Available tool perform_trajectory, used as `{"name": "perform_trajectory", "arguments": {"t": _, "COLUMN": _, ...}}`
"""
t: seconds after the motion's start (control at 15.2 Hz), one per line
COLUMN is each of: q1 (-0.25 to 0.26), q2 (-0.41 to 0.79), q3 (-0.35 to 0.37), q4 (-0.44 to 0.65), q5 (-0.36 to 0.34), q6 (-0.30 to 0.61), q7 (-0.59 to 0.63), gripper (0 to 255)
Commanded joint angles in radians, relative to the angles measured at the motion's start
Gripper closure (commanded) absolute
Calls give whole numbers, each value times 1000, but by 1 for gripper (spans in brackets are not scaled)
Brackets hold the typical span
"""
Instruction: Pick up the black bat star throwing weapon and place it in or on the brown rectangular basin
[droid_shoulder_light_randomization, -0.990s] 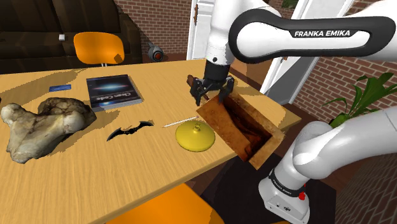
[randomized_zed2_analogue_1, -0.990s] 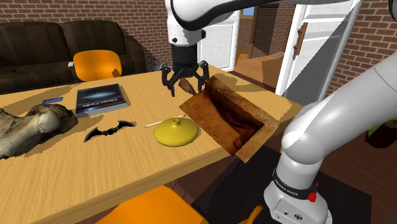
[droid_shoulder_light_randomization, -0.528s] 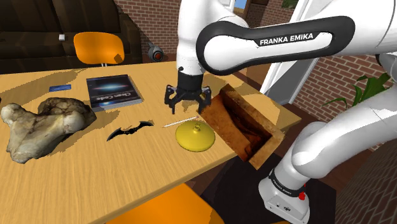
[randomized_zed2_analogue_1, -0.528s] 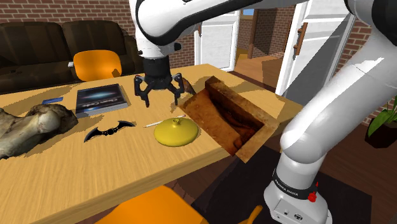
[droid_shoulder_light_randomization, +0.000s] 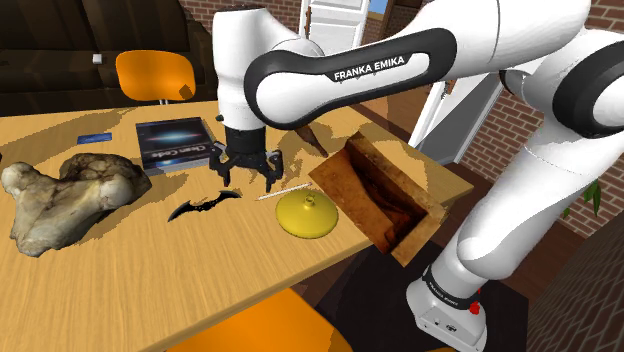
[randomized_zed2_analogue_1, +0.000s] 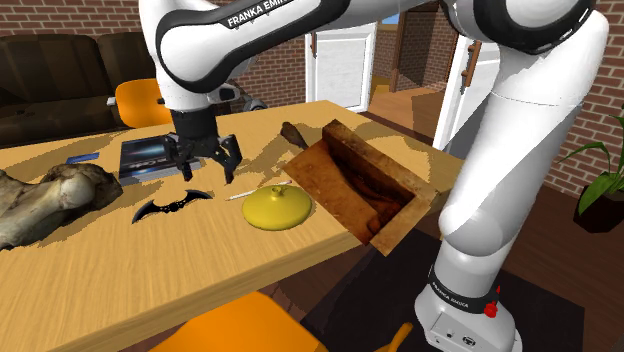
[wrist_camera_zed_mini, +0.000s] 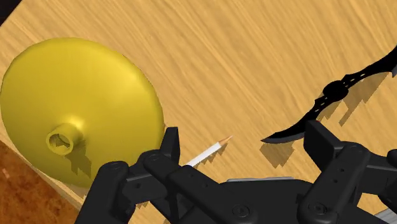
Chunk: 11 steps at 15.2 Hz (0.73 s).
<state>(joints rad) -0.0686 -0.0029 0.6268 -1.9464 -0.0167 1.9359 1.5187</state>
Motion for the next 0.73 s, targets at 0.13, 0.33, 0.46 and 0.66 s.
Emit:
{"name": "perform_trajectory", "arguments": {"t": 0.13, "q1": 46, "q2": 202, "q3": 14, "q4": 167, "q5": -118, "q6": -7, "q7": 215, "gripper": 0}}
{"name": "perform_trajectory", "arguments": {"t": 0.33, "q1": 106, "q2": 346, "q3": -8, "q4": 313, "q5": -193, "q6": -33, "q7": 342, "gripper": 0}}
{"name": "perform_trajectory", "arguments": {"t": 0.46, "q1": 132, "q2": 395, "q3": -23, "q4": 369, "q5": -213, "q6": -46, "q7": 380, "gripper": 0}}
{"name": "perform_trajectory", "arguments": {"t": 0.66, "q1": 132, "q2": 404, "q3": -27, "q4": 340, "q5": -220, "q6": -9, "q7": 385, "gripper": 0}}
